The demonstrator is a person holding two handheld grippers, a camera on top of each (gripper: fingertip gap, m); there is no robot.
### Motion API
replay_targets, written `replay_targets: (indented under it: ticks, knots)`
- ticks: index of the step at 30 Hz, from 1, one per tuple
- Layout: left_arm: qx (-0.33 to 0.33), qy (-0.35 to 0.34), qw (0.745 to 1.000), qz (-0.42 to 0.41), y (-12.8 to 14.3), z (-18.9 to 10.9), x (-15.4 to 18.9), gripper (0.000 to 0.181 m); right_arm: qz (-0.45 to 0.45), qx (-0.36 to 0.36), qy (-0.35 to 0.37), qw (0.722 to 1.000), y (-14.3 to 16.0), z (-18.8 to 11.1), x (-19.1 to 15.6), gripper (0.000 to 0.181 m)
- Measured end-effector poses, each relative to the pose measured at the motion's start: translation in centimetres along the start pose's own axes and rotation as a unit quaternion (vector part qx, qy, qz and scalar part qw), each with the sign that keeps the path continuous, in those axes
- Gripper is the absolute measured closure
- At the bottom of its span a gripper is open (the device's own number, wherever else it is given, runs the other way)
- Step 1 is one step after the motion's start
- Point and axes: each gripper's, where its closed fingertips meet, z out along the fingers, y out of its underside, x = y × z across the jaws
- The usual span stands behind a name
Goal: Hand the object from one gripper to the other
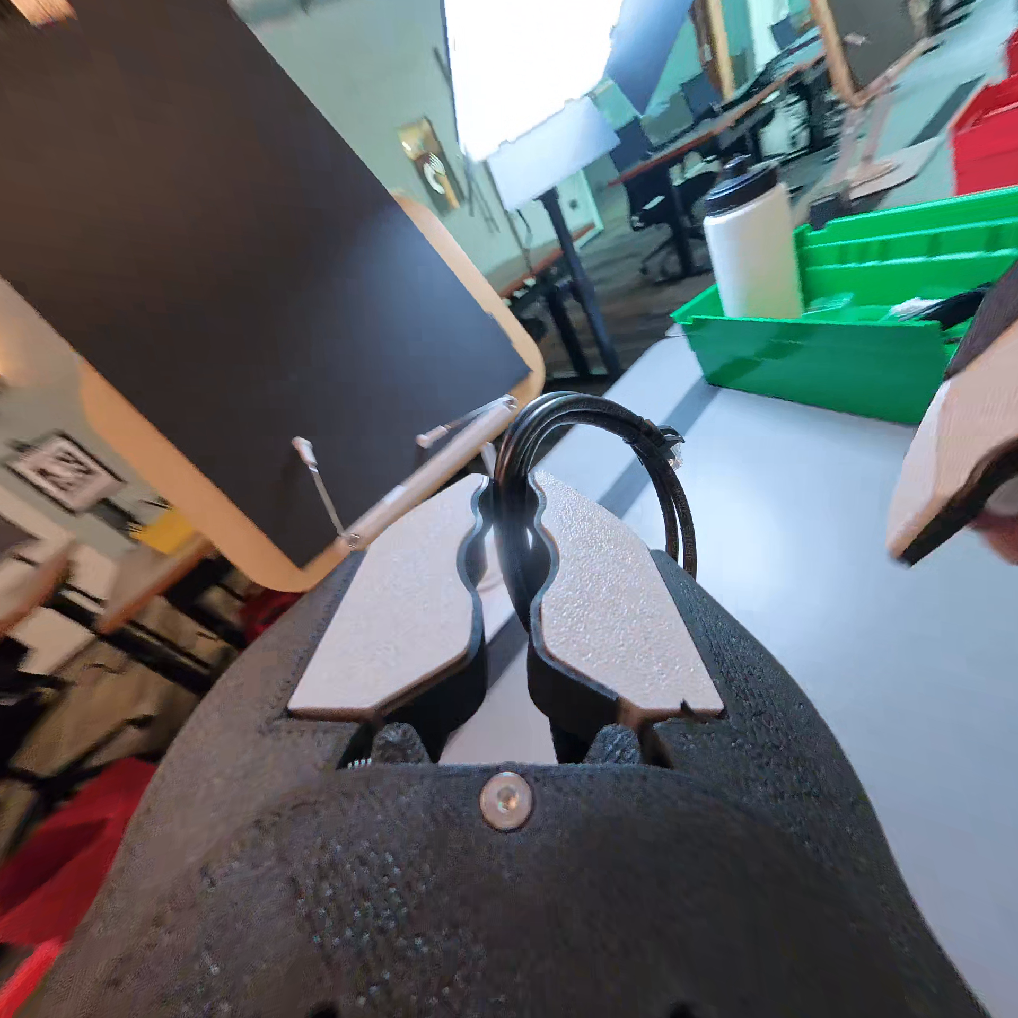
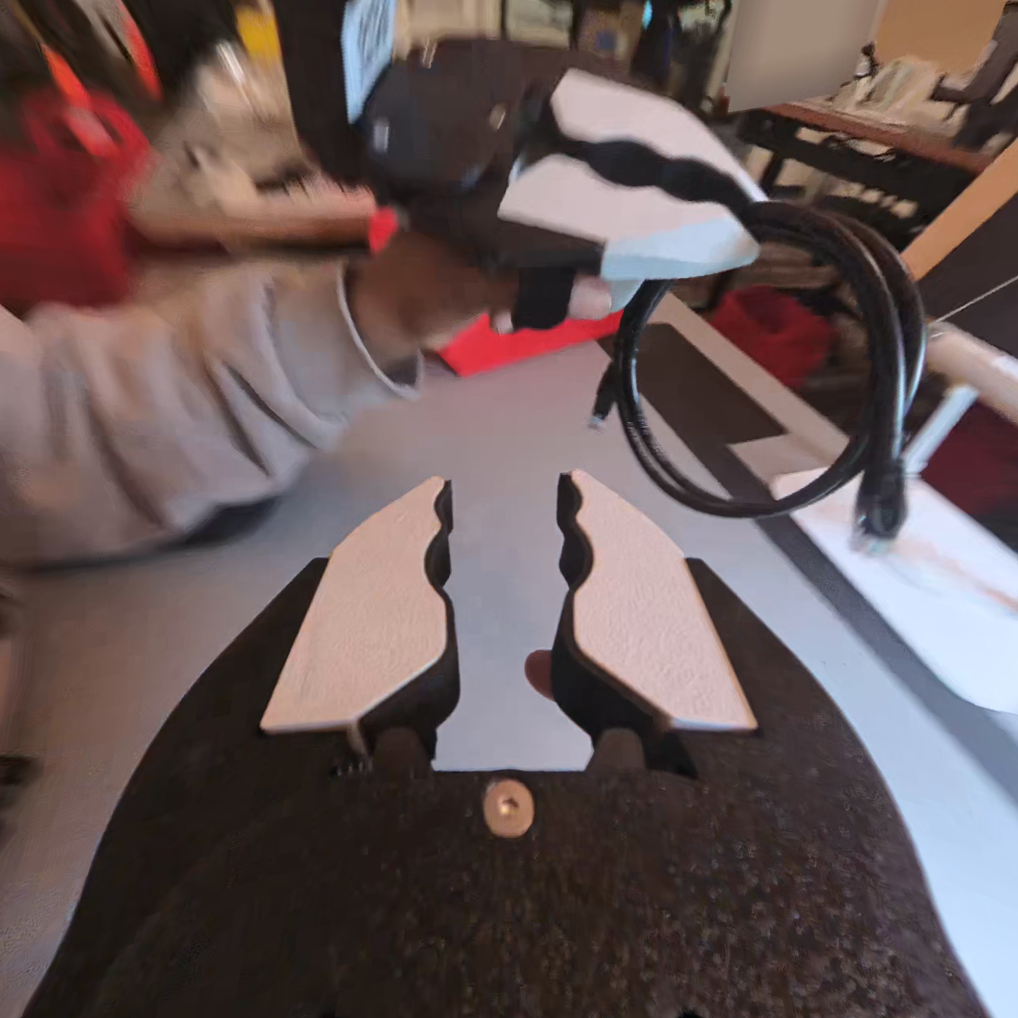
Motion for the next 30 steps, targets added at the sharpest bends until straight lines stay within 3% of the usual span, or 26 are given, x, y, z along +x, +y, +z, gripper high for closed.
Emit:
replay_targets:
  ticks: [1, 4, 8, 14, 19, 23, 30]
  knots:
    - [0.009, -0.025, 0.999, 0.033, -0.5, -0.2, -0.3, 0.170, 0.056, 0.032, -0.029, 0.997, -1.0, -0.6, 0.0, 0.139]
    - [0.044, -0.091, 0.988, 0.121, -2.1, -0.8, -0.5, 0.170, 0.204, 0.117, -0.093, 0.968, -3.4, -2.4, 1.0, 0.131]
    - [0.076, -0.127, 0.967, 0.205, -3.7, -1.0, 1.1, 0.170, 0.332, 0.206, -0.132, 0.911, -5.3, -4.5, 3.1, 0.127]
    - [0.126, -0.155, 0.922, 0.331, -5.9, -1.1, 5.3, 0.169, 0.422, 0.296, -0.115, 0.849, -6.6, -7.3, 6.3, 0.127]
    - [0.154, -0.159, 0.899, 0.379, -7.2, -1.3, 7.8, 0.170, 0.456, 0.299, -0.096, 0.833, -5.9, -7.7, 7.6, 0.134]
    - [0.160, -0.169, 0.888, 0.397, -7.6, -1.6, 7.9, 0.169, 0.468, 0.271, -0.091, 0.836, -5.1, -6.8, 7.6, 0.134]
    - [0.169, -0.149, 0.880, 0.418, -7.7, -1.5, 9.2, 0.169, 0.489, 0.284, -0.110, 0.817, -4.8, -6.7, 8.0, 0.140]
